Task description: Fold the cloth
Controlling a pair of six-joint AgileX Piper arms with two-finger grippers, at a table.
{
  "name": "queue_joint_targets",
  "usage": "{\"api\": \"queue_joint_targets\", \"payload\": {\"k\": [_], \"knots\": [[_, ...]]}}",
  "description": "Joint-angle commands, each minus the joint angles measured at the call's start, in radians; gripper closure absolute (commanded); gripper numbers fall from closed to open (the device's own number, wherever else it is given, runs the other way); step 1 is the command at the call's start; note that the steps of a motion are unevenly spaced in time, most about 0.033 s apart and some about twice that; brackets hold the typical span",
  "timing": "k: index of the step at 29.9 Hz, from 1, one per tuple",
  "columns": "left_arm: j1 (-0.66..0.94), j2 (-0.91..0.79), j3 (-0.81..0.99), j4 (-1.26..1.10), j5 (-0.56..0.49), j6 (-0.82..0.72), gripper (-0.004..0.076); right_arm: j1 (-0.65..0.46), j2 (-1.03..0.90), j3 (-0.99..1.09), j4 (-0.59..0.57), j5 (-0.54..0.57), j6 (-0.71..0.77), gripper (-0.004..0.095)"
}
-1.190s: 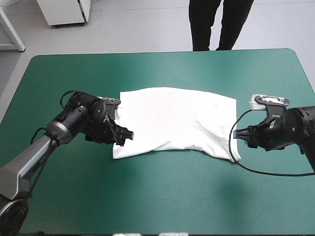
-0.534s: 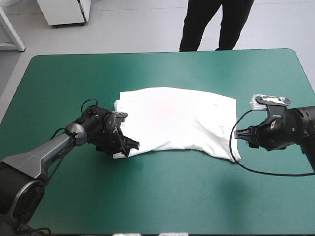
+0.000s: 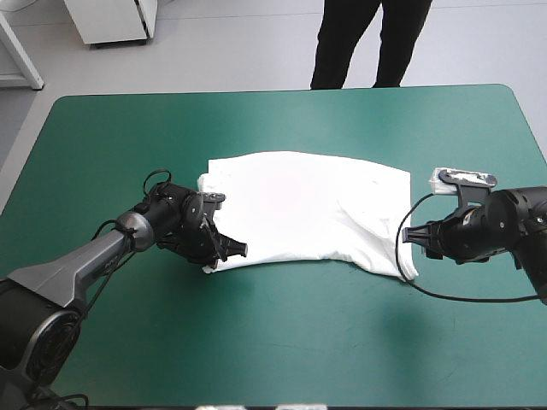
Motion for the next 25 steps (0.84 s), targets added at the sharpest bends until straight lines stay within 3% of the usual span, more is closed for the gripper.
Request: {"api": "queue_joint_targets", "payload": {"k": [1, 9, 16, 25], "knots": [[-0.002, -0.001, 0.003, -0.005, -0.020, 0.014, 0.0729, 0.017, 0.045, 0.005, 0.001, -0.056, -0.007, 0.0435], [-0.002, -0.001, 0.003, -0.005, -0.015, 0.016, 0.0729, 0.109, 0.206, 0.017, -0.065, -0.124, 0.047, 0.0435], [-0.002, -0.001, 0.003, -0.005, -0.002, 0.016, 0.0729, 0.109, 0.280, 0.031, -0.112, -0.199, 0.091, 0.0435], [-0.002, -0.001, 0.003, -0.005, -0.006, 0.017, 0.0730, 0.109, 0.313, 0.196, -0.050, -0.381, 0.104, 0.0436]]}}
